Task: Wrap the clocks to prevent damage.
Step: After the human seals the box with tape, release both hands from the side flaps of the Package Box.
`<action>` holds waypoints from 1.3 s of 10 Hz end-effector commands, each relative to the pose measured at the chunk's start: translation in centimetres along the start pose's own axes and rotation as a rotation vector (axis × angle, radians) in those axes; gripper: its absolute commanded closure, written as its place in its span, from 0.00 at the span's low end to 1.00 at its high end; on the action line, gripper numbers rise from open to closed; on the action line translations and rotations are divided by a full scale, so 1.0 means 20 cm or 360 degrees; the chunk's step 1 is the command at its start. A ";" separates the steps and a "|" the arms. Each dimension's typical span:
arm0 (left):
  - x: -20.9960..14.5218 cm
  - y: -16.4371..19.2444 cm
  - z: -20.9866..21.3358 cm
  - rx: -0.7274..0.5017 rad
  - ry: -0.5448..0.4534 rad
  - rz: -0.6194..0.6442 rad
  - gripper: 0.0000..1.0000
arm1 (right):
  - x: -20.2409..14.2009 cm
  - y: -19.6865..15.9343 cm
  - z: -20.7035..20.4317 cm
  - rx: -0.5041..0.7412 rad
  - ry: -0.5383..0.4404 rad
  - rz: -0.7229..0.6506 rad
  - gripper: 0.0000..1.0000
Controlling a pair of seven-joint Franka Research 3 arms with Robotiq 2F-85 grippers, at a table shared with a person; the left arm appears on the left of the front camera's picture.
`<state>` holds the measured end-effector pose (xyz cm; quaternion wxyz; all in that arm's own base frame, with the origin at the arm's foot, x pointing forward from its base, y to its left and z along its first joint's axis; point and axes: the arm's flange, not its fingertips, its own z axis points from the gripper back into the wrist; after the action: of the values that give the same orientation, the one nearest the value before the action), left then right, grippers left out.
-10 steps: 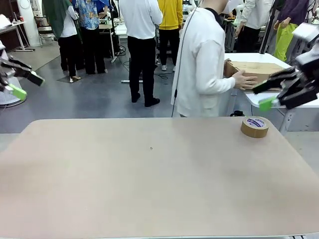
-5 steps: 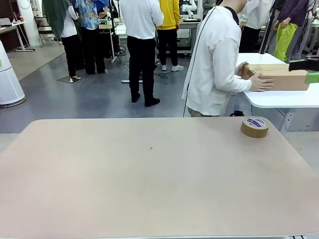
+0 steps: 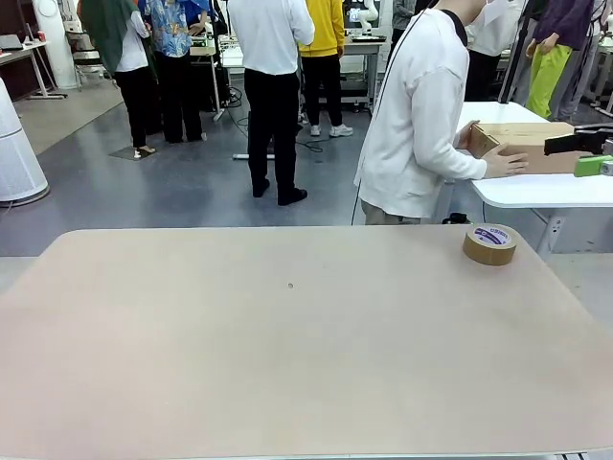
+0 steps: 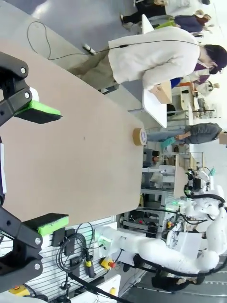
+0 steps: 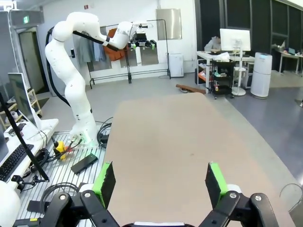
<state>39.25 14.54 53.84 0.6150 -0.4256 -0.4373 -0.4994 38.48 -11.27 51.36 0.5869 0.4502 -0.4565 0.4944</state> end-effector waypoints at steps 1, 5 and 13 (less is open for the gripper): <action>0.01 0.03 -0.04 0.0064 0.0114 0.0045 0.00 | 0.03 0.01 -0.02 0.0007 0.0052 0.0000 0.00; 0.00 0.03 -0.03 0.0028 0.0049 0.0007 0.00 | 0.00 0.00 0.00 0.0000 0.0000 0.0000 0.00; 0.00 0.03 -0.03 0.0028 0.0049 0.0007 0.00 | 0.00 0.00 0.00 0.0000 0.0000 0.0000 0.00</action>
<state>40.17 13.86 53.48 0.6319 -0.4123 -0.4261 -0.4991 38.50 -11.33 51.40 0.5893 0.4481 -0.4552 0.4947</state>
